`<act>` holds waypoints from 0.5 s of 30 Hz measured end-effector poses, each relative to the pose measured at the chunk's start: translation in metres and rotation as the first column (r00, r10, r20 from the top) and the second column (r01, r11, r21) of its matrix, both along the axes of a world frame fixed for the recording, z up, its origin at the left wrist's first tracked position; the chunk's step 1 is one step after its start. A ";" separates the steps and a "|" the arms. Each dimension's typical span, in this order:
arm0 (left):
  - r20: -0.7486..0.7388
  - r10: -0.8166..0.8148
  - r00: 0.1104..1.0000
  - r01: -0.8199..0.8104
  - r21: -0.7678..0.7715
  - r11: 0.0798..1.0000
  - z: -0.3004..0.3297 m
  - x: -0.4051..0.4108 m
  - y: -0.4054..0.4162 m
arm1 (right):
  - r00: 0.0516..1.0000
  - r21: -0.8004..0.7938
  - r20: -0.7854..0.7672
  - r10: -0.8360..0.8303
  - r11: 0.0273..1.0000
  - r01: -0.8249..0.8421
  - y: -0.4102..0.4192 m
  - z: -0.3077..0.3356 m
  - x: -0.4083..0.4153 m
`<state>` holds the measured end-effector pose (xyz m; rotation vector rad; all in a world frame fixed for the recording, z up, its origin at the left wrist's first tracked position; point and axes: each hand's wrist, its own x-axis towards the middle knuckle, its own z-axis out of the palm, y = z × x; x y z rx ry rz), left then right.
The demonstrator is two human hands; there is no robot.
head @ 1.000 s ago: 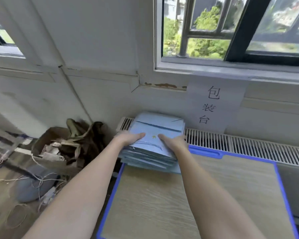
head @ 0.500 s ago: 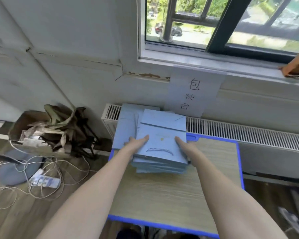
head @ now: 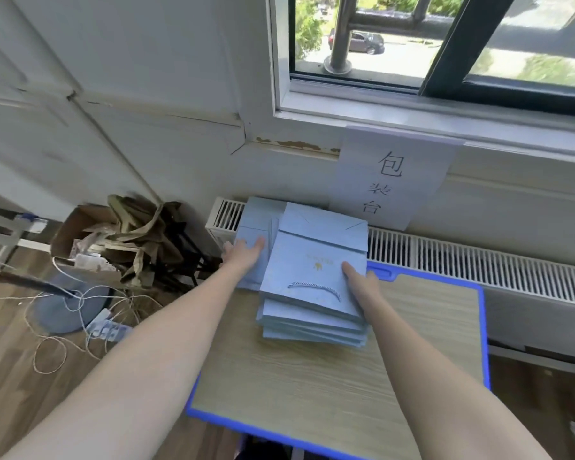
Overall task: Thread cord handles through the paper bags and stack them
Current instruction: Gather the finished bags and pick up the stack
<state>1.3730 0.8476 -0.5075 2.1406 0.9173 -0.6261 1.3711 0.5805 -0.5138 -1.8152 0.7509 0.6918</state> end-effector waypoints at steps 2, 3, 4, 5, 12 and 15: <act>0.064 0.017 0.998 -0.019 0.036 0.999 -0.002 -0.001 -0.010 | 1.000 0.019 -0.003 0.015 1.000 -0.015 -0.001 0.001 0.002; 0.123 0.050 0.991 -0.054 0.030 0.998 -0.002 -0.001 -0.016 | 1.000 0.042 -0.001 0.017 0.999 -0.017 -0.001 0.002 0.004; 0.178 0.091 0.980 -0.091 -0.012 0.996 -0.001 -0.001 -0.022 | 1.000 0.063 0.000 0.014 0.998 -0.014 -0.003 0.002 0.005; 0.215 0.127 0.968 -0.111 -0.085 0.990 0.001 -0.001 -0.029 | 1.000 0.081 0.001 0.014 0.997 -0.014 -0.005 0.003 0.005; 0.036 0.011 0.999 0.006 -0.436 0.900 -0.006 -0.013 -0.058 | 1.000 0.104 -0.007 -0.006 0.995 0.007 -0.034 0.006 -0.019; 0.029 0.010 1.000 0.004 -0.467 0.884 -0.003 -0.026 -0.068 | 0.996 0.106 -0.084 -0.020 0.994 0.029 -0.045 0.008 -0.041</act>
